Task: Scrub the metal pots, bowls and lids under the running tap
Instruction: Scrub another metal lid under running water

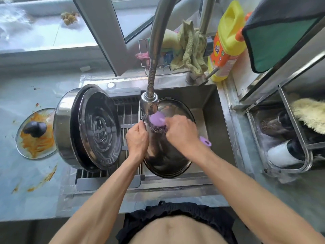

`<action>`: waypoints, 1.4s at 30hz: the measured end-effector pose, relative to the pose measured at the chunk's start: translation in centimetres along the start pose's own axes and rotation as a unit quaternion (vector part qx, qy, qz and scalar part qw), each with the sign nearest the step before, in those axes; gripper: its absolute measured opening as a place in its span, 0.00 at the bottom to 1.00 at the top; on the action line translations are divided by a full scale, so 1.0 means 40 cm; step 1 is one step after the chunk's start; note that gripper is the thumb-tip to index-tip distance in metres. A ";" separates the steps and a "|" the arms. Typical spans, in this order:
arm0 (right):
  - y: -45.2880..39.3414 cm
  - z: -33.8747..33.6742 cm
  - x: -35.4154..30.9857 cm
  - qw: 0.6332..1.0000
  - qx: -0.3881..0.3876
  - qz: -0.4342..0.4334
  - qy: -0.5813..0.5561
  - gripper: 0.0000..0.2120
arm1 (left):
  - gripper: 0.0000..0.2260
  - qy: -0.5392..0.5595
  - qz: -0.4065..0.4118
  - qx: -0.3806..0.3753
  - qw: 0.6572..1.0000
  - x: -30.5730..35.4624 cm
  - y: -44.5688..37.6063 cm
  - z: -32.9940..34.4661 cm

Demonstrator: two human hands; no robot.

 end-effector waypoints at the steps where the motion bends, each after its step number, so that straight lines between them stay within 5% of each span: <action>1: -0.030 -0.011 0.041 0.998 0.009 0.050 -0.023 0.14 | 0.24 -0.001 0.011 -0.002 1.000 0.003 0.001 0.000; 3: -0.049 -0.018 0.076 0.994 0.023 0.104 -0.029 0.12 | 0.25 0.002 0.017 -0.009 1.000 0.002 0.003 0.002; 7: -0.002 0.010 -0.018 1.000 -0.003 -0.021 -0.016 0.13 | 0.27 0.007 -0.003 -0.014 1.000 -0.039 -0.014 0.005; 11: -0.069 -0.024 0.102 0.995 0.035 0.083 -0.034 0.11 | 0.27 -0.008 0.044 -0.013 0.999 -0.040 -0.017 -0.010; 15: 0.000 -0.001 -0.014 0.998 0.018 -0.061 -0.016 0.16 | 0.27 0.004 0.031 -0.029 0.999 -0.044 -0.036 -0.007; 19: -0.079 -0.027 0.101 0.996 0.042 0.081 -0.022 0.13 | 0.28 0.016 0.036 -0.054 0.998 -0.054 -0.054 -0.015; 23: -0.027 0.002 0.002 0.999 0.011 -0.049 -0.021 0.18 | 0.29 0.030 0.004 -0.067 0.997 -0.065 -0.070 -0.013; 27: -0.093 -0.009 0.098 0.998 0.010 0.050 -0.024 0.13 | 0.28 0.064 -0.046 -0.057 0.995 -0.077 -0.065 -0.011; 31: -0.050 0.025 0.059 0.999 -0.021 -0.037 -0.020 0.13 | 0.26 0.116 -0.096 -0.029 0.988 -0.120 -0.043 -0.016; 35: -0.088 -0.001 0.116 0.998 0.023 0.054 -0.038 0.09 | 0.27 0.087 -0.045 -0.044 0.994 -0.074 -0.019 -0.013; 39: -0.046 0.003 0.028 0.997 0.004 -0.080 -0.022 0.13 | 0.27 0.063 -0.018 -0.032 0.997 -0.053 -0.029 -0.029; 42: -0.078 -0.009 0.072 0.999 0.012 0.017 -0.033 0.11 | 0.28 0.023 0.016 -0.034 0.999 -0.042 -0.013 -0.013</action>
Point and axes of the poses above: each hand's wrist, its own y-axis away from the middle knuckle, its own z-axis out of the palm, x = y × z, the point moved 7 cm from there along -y, towards the middle knuckle, and after that the axes turned 2 degrees about -y, right-handed, at the moved point
